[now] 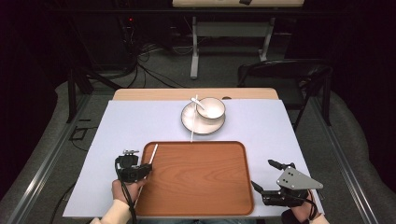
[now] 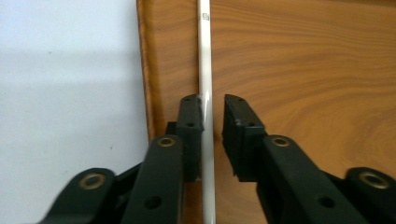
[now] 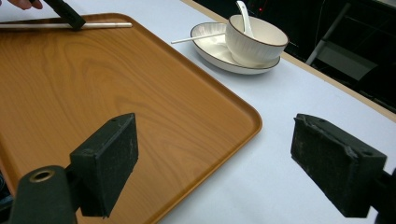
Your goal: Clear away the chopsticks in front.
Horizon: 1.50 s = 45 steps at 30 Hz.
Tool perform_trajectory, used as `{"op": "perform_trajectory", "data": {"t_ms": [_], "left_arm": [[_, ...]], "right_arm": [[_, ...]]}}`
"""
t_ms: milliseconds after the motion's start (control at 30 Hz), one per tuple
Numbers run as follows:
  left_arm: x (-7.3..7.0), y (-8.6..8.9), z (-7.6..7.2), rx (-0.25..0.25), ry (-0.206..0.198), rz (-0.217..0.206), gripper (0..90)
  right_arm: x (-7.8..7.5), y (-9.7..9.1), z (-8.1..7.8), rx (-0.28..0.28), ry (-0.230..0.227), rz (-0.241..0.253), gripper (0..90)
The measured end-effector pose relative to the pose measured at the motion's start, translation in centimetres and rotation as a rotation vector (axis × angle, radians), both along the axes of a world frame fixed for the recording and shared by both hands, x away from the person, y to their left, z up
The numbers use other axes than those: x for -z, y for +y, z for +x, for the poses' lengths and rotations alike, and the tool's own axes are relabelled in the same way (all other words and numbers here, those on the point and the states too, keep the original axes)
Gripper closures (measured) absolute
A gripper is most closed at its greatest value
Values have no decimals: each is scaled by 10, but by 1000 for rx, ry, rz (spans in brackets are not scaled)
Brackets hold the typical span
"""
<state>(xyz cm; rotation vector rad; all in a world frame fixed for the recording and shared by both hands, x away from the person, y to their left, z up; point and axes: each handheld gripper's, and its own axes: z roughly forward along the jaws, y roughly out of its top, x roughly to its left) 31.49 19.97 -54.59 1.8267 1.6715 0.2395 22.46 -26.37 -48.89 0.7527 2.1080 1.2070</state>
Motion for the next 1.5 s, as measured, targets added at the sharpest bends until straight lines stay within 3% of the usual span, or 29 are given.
{"op": "perform_trajectory", "data": {"t_ms": [33, 100, 233, 467, 800, 967, 1233, 1267, 1500], "left_arm": [[-1, 0, 0, 8, -2, -8, 734], [-5, 0, 0, 30, -15, -17, 548], [-11, 0, -1, 56, -41, -15, 357], [-27, -3, 2, 137, -125, 26, 183], [-46, -20, 21, 215, -181, 60, 77], [-54, -27, 33, 247, -178, 66, 31], [-70, -49, 71, 301, -177, 107, 3], [-70, -49, 71, 301, -177, 107, 4], [-82, -71, 108, 326, -170, 101, 3]], "right_arm": [[0, 0, 0, 0, 0, 0, 144], [0, 0, 0, -2, 0, -1, 144], [0, 1, 0, -2, -2, -1, 144], [0, 1, 0, -1, -2, -1, 144], [0, 0, 0, 0, -1, 0, 144], [0, 0, 0, -2, -2, 0, 144], [0, 0, 0, -2, -2, 0, 144], [0, 0, 0, -3, -2, 0, 144], [0, 0, 0, -4, -3, 1, 144]]}}
